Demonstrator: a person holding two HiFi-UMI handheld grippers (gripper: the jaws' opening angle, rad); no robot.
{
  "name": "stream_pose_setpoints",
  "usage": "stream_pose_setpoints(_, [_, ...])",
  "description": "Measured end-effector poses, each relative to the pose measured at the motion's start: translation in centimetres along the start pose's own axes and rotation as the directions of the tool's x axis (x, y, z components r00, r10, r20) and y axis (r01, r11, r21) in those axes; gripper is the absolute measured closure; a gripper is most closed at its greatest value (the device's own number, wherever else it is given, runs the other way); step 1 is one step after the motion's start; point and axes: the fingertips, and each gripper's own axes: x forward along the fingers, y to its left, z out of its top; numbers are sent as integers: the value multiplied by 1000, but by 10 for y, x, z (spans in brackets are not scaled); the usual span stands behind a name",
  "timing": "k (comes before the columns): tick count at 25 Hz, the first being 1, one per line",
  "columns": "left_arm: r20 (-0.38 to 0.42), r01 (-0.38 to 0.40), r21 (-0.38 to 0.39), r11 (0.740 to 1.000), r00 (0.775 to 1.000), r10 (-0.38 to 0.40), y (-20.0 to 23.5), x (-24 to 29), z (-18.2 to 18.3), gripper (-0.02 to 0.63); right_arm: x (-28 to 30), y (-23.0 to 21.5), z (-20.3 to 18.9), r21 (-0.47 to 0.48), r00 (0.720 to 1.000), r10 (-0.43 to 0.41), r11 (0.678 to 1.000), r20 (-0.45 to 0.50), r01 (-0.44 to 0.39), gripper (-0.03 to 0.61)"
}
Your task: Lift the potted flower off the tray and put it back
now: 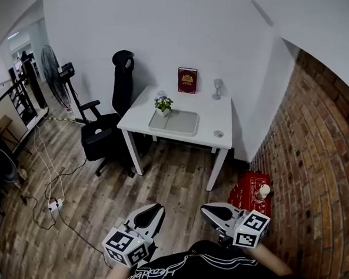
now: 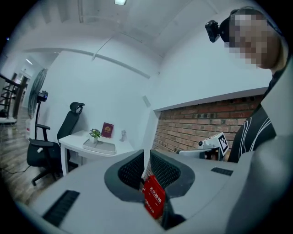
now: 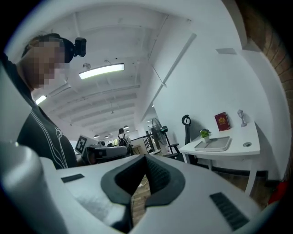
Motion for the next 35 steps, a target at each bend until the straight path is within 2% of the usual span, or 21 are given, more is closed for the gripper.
stream_pose_setpoints(4, [22, -45, 3, 999, 999, 45, 16, 2, 5, 554, 2, -8, -6, 26, 1000, 8, 1000, 1, -8, 578])
stream_pose_setpoints(7, [33, -56, 5, 998, 998, 56, 29, 13, 9, 387, 7, -22, -9, 47, 1000, 7, 999, 4, -7, 578])
stream_pose_setpoints(10, [37, -84, 48, 995, 996, 82, 45, 28, 13, 313, 15, -41, -8, 62, 1000, 7, 998, 17, -8, 578])
stream_pose_setpoints(17, [13, -134, 96, 986, 991, 133, 111, 76, 24, 259, 60, -112, 9, 83, 999, 3, 997, 51, -7, 578])
stream_pose_setpoints(24, [-11, -201, 66, 977, 979, 202, 206, 148, 41, 215, 125, -213, 41, 101, 998, -25, 995, 56, 19, 578])
stream_pose_setpoints(29, [-53, -186, 54, 981, 981, 189, 266, 208, 59, 204, 175, -278, 64, 110, 998, -35, 993, 43, 31, 578])
stream_pose_setpoints(35, [-105, -179, 92, 979, 976, 189, 327, 273, 67, 202, 213, -337, 85, 99, 998, -55, 994, -3, 55, 578])
